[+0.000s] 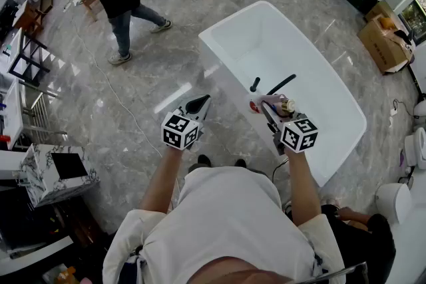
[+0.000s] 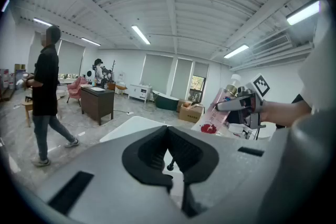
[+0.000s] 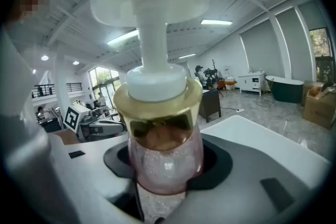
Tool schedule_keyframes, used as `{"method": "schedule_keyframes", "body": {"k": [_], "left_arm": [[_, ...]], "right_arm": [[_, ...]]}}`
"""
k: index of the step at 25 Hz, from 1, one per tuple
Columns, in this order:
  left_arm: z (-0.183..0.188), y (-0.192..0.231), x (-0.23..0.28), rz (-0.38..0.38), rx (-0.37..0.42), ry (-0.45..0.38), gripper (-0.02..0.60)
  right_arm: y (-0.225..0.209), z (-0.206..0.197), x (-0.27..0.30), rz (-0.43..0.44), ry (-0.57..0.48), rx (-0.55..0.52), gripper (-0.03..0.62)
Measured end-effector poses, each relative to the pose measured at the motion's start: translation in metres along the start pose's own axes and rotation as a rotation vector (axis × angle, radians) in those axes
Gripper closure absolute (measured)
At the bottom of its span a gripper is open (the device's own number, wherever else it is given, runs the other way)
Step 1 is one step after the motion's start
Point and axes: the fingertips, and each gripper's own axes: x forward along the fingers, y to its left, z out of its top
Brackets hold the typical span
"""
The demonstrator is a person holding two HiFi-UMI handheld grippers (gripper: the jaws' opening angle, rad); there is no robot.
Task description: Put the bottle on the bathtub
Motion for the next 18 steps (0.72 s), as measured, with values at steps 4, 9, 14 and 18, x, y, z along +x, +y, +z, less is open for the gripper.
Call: {"method": "schedule_keyframes", "body": {"k": [4, 9, 14, 18], "left_arm": [[0.000, 0.005, 0.000, 0.000, -0.003, 0.001, 0.577], [-0.001, 0.007, -0.002, -0.002, -0.006, -0.003, 0.577], [-0.002, 0.013, -0.009, -0.007, -0.007, -0.001, 0.577], [-0.007, 0.018, -0.013, -0.015, -0.011, 0.007, 0.577]], "right_arm": [[0.002, 0.000, 0.004, 0.001, 0.004, -0.006, 0.362], [0.006, 0.001, 0.007, 0.001, 0.002, -0.012, 0.362], [0.018, 0.001, 0.011, 0.004, 0.009, -0.029, 0.361], [0.024, -0.001, 0.016, -0.004, 0.006, -0.015, 0.361]]}}
